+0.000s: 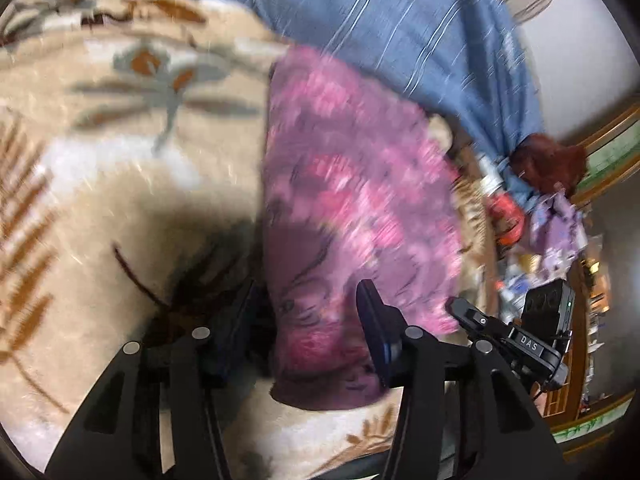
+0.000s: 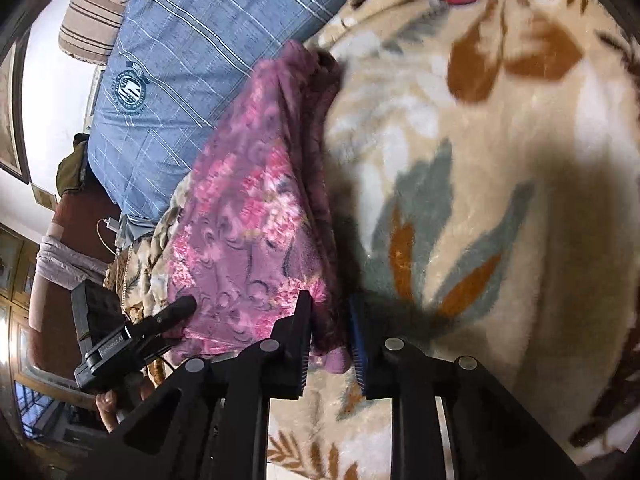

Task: Fold small clothes

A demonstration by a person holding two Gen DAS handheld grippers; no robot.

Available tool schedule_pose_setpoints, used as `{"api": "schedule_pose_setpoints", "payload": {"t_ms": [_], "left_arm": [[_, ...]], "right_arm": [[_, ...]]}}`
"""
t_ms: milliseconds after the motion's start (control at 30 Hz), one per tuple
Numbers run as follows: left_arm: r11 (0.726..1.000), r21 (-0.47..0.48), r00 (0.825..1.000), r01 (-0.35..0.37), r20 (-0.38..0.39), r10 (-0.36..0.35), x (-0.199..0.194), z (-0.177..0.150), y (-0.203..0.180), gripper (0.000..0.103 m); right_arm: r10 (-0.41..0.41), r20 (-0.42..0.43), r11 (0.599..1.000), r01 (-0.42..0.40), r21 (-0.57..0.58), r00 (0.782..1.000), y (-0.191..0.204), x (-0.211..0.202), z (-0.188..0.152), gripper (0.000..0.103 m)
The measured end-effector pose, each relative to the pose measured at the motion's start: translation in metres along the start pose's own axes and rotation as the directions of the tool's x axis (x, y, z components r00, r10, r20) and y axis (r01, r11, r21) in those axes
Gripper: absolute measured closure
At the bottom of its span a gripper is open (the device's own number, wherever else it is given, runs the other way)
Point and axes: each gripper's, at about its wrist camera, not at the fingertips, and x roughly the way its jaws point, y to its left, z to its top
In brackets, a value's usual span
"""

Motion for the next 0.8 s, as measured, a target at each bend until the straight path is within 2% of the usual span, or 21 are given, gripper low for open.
{"api": "schedule_pose_setpoints", "payload": {"t_ms": [33,100,133,267,367,433,600,667,767,800], "left_arm": [[1.000,-0.005,0.999,0.018,0.029,-0.018,-0.013,0.007,-0.001,0.051],[0.999,-0.011,0.996,0.045,0.073,-0.044,-0.030,0.023,-0.004,0.044],[0.998,-0.014,0.994,0.054,0.092,-0.053,-0.037,0.032,-0.006,0.040],[0.997,-0.015,0.991,0.075,0.116,-0.072,-0.039,0.083,-0.016,0.038],[0.998,-0.013,0.991,0.057,0.121,-0.055,-0.021,0.126,-0.020,0.038],[0.998,-0.018,0.992,0.052,0.115,-0.050,-0.007,0.146,-0.017,0.037],[0.998,-0.051,0.999,0.035,0.022,-0.034,0.055,0.172,0.005,0.037],[0.998,-0.056,0.999,0.032,-0.032,-0.033,0.081,0.172,0.014,0.037],[0.998,-0.052,0.997,0.045,-0.061,-0.048,0.100,0.172,0.017,0.037],[0.996,-0.065,0.996,0.060,-0.062,-0.065,0.105,0.172,0.020,0.037]], "right_arm": [[0.019,0.017,1.000,-0.018,-0.013,1.000,0.007,-0.008,0.004,0.074],[0.065,0.046,0.998,-0.063,-0.030,0.997,0.020,-0.023,0.018,0.047],[0.086,0.062,0.995,-0.083,-0.046,0.994,0.030,-0.030,0.033,0.044],[0.127,0.078,0.990,-0.121,-0.073,0.989,0.054,-0.029,0.092,0.037],[0.096,0.090,0.992,-0.088,-0.090,0.991,0.065,-0.011,0.138,0.037],[0.105,0.084,0.992,-0.099,-0.078,0.991,0.064,0.009,0.166,0.037],[0.062,0.085,0.993,-0.054,-0.101,0.994,0.055,0.057,0.184,0.039],[0.036,0.081,0.995,-0.028,-0.099,0.996,0.042,0.076,0.183,0.046],[0.021,0.048,0.996,-0.017,-0.093,0.999,0.032,0.098,0.187,0.066],[0.014,0.052,0.995,-0.009,-0.104,0.999,0.033,0.099,0.187,0.067]]}}
